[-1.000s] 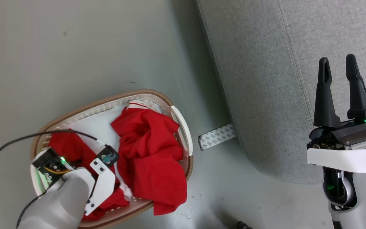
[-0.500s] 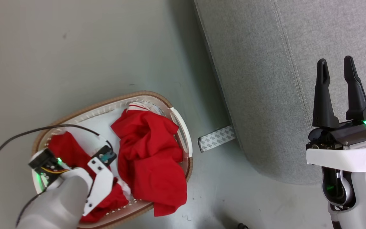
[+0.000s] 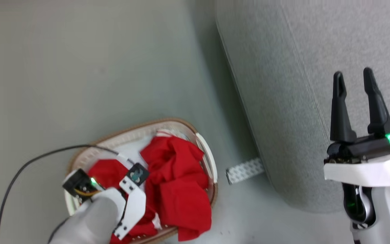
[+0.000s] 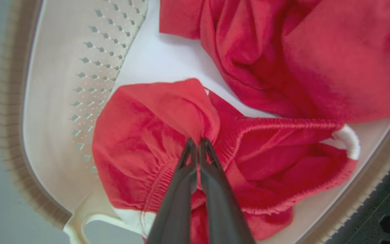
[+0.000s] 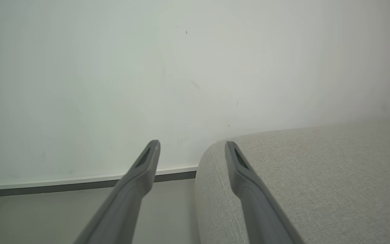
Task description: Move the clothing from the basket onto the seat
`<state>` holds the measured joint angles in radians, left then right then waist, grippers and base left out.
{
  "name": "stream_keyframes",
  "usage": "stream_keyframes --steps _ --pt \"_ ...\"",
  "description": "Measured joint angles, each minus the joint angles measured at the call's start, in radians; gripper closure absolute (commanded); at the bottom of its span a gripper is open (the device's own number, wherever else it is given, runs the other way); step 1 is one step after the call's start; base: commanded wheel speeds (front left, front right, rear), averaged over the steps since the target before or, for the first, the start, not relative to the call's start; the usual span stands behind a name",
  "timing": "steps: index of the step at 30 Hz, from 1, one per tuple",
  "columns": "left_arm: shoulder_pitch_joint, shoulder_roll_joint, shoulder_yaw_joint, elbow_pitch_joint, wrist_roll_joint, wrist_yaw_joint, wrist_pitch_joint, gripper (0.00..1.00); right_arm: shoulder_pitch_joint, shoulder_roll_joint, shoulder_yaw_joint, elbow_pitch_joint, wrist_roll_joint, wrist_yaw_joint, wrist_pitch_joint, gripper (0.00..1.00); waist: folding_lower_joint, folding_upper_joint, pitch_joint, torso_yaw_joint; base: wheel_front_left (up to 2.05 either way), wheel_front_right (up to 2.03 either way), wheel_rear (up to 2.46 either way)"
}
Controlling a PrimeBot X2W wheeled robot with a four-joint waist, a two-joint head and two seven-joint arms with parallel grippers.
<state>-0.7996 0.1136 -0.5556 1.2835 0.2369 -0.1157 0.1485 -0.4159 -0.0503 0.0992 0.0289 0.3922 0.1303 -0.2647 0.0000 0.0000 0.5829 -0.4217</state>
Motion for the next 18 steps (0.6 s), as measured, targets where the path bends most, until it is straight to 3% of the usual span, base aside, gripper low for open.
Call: stream_keyframes --steps 18 --pt "0.139 -0.063 0.016 -0.027 -0.203 -0.016 -0.277 1.0 0.106 -0.012 -0.025 0.048 -0.093 0.0 0.0 0.0 -0.0001 0.0 -0.297 0.144 0.0 0.0 0.0"
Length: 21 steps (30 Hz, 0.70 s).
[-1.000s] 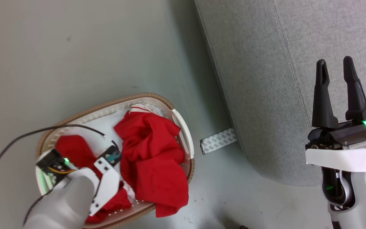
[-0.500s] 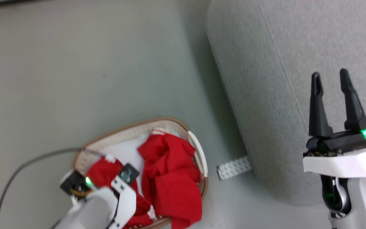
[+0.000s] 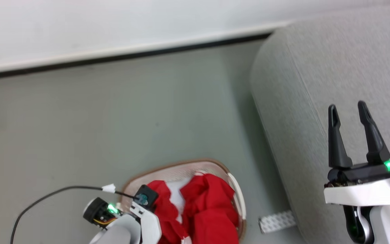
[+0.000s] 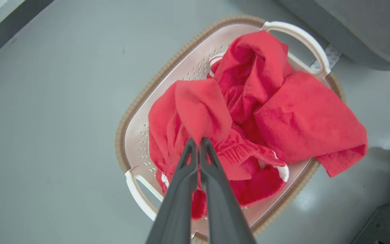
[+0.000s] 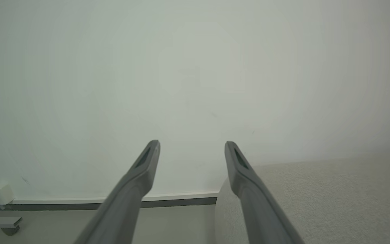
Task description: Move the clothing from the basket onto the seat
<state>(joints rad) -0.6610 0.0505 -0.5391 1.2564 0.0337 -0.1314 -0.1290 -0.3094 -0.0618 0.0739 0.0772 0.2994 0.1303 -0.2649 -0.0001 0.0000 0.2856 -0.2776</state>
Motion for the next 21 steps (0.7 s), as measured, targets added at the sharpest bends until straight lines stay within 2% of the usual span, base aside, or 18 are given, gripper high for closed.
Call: stream_keyframes --steps 12,21 --pt "0.065 -0.002 -0.12 -0.179 -0.307 0.0 -0.075 1.0 0.073 -0.036 -0.006 0.021 0.008 0.0 0.0 0.0 -0.0001 0.0 -0.145 0.093 0.0 0.0 0.0" --pt "0.065 0.002 -0.132 -0.321 -0.44 0.0 -0.117 1.0 0.126 -0.05 -0.003 0.027 0.013 0.0 0.0 0.0 -0.0001 0.0 -0.228 0.149 0.0 0.0 0.0"
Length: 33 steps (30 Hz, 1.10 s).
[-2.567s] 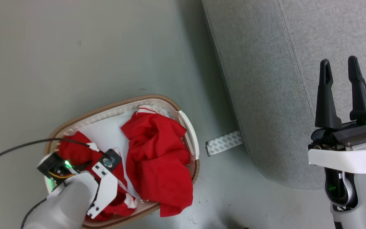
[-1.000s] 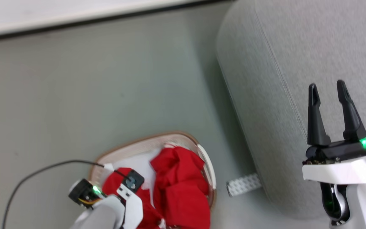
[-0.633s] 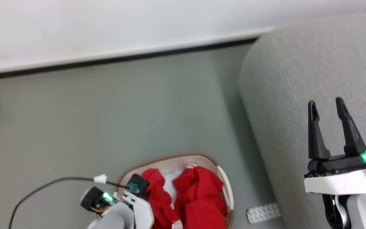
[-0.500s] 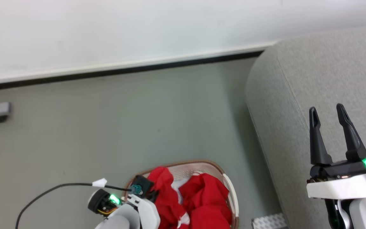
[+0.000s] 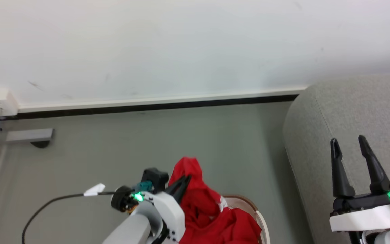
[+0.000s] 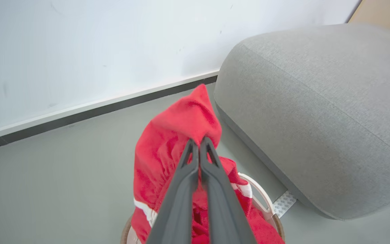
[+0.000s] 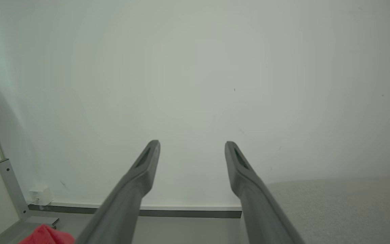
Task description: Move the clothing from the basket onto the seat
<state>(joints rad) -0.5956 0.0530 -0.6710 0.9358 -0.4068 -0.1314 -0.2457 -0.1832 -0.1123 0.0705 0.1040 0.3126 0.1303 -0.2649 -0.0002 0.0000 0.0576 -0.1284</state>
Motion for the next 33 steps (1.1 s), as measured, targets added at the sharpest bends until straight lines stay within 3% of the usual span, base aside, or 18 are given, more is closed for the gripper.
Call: stream_keyframes --steps 11,24,33 --pt "-0.026 0.02 0.034 -0.256 -0.094 0.001 -0.002 1.0 0.027 -0.002 0.05 0.02 0.024 0.0 0.0 0.0 0.0001 0.0 -0.055 0.044 0.0 0.0 0.0" --pt "-0.023 0.063 0.053 -0.525 -0.122 0.05 0.09 1.0 0.036 -0.015 0.129 0.03 0.046 0.0 0.0 0.0 0.0002 0.0 -0.052 0.062 0.0 0.0 0.0" --pt "0.028 0.072 0.031 -0.566 -0.13 0.062 0.12 1.0 -0.033 -0.065 0.307 0.134 0.076 0.0 0.0 0.0 0.0002 0.0 -0.054 0.075 0.0 0.0 0.0"
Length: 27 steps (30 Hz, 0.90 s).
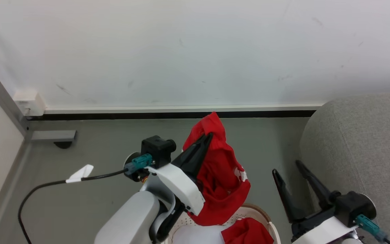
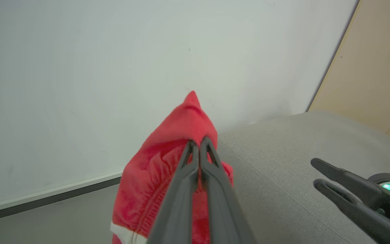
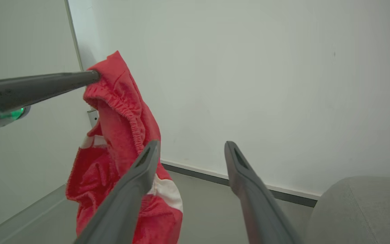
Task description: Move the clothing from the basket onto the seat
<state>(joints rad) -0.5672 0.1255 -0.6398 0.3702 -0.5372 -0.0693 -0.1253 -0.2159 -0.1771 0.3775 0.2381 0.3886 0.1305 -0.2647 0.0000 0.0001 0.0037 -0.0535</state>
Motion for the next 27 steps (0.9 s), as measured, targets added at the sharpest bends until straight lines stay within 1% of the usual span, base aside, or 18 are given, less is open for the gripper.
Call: stream_keyframes --steps 6,11,16,23,27 --pt "0.024 -0.017 -0.037 0.001 -0.002 -0.001 0.007 1.0 -0.106 -0.023 0.168 0.131 0.057 0.0 0.0 0.0 0.0 0.0 -0.007 0.025 0.0 0.0 0.0" --pt "0.038 -0.038 -0.069 0.01 -0.011 -0.001 0.006 1.0 -0.199 -0.045 0.328 0.253 0.094 0.001 0.026 0.0 0.0001 -0.0001 -0.013 0.048 0.0 0.0 0.0" --pt "0.041 -0.051 -0.095 0.017 -0.021 -0.005 0.005 1.0 -0.278 -0.048 0.457 0.366 0.112 0.001 0.044 0.0 0.0001 -0.0001 -0.021 0.077 0.0 0.0 0.0" --pt "0.042 -0.063 -0.144 0.021 -0.028 -0.009 0.009 1.0 -0.353 -0.028 0.589 0.494 0.17 0.001 0.039 0.0 0.0001 -0.0001 -0.03 0.125 0.0 0.0 0.0" --pt "0.042 -0.07 -0.169 0.014 -0.041 -0.012 0.011 1.0 -0.386 -0.015 0.621 0.57 0.203 0.001 0.035 0.0 0.0001 0.0 -0.032 0.152 0.0 0.0 0.0"
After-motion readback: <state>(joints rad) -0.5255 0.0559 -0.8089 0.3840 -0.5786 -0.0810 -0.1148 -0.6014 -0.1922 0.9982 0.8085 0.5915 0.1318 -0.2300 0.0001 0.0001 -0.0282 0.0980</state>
